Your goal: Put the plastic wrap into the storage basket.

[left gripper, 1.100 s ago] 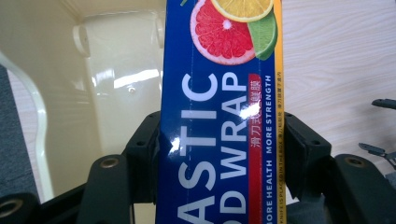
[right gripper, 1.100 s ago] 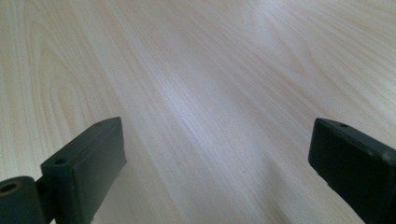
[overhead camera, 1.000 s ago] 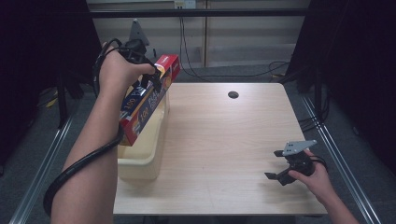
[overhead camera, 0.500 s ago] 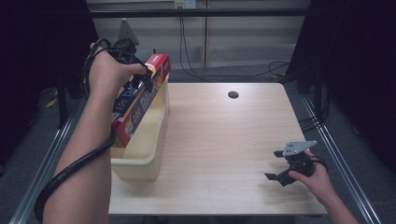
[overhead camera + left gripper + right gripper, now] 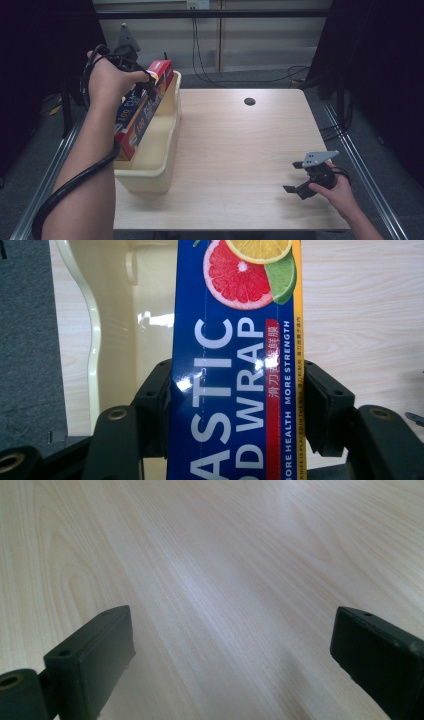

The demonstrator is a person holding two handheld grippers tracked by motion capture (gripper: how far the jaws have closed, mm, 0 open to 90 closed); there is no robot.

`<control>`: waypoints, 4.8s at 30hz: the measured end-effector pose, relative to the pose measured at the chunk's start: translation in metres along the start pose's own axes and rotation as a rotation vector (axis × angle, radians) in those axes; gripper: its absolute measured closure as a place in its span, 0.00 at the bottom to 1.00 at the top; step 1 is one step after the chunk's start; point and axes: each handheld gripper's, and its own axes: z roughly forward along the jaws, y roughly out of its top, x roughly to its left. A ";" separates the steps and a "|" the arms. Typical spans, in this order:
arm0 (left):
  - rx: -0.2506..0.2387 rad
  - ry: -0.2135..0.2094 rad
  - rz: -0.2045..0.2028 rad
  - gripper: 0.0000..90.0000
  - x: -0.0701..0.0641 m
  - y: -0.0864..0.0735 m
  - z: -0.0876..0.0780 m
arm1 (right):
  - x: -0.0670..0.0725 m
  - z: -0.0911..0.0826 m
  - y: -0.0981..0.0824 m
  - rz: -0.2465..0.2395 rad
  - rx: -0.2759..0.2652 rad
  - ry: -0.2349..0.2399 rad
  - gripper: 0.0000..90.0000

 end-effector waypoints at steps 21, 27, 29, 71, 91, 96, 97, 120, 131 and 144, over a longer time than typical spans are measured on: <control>-0.004 0.015 -0.063 0.45 0.007 -0.004 0.018 | -0.001 -0.001 0.000 0.000 -0.002 0.000 0.04; 0.013 0.017 -0.077 0.45 0.009 -0.006 0.029 | -0.001 -0.001 0.000 0.004 -0.001 0.000 0.04; 0.014 0.014 -0.080 0.45 0.010 -0.007 0.032 | -0.001 0.000 0.000 0.004 -0.002 0.000 0.04; 0.077 0.018 -0.123 0.45 0.027 -0.016 0.075 | -0.002 -0.003 -0.001 0.007 -0.015 -0.012 0.04; 0.091 0.022 -0.125 0.45 0.029 -0.017 0.088 | -0.003 -0.002 -0.001 0.007 -0.013 -0.006 0.04; 0.095 0.031 -0.124 0.45 0.030 -0.018 0.092 | -0.003 -0.003 -0.001 0.005 -0.013 -0.005 0.04; 0.100 0.030 -0.119 0.45 0.031 -0.018 0.092 | -0.003 -0.003 -0.001 0.007 -0.013 -0.011 0.04; 0.128 0.011 -0.137 0.45 0.034 -0.022 0.112 | -0.003 -0.004 -0.002 0.012 -0.012 -0.011 0.04; 0.140 0.010 -0.148 0.45 0.032 -0.023 0.121 | -0.003 -0.004 -0.002 0.012 -0.010 -0.009 0.04; 0.150 0.013 -0.142 0.45 0.032 -0.023 0.127 | -0.003 -0.003 -0.002 0.015 -0.008 -0.009 0.04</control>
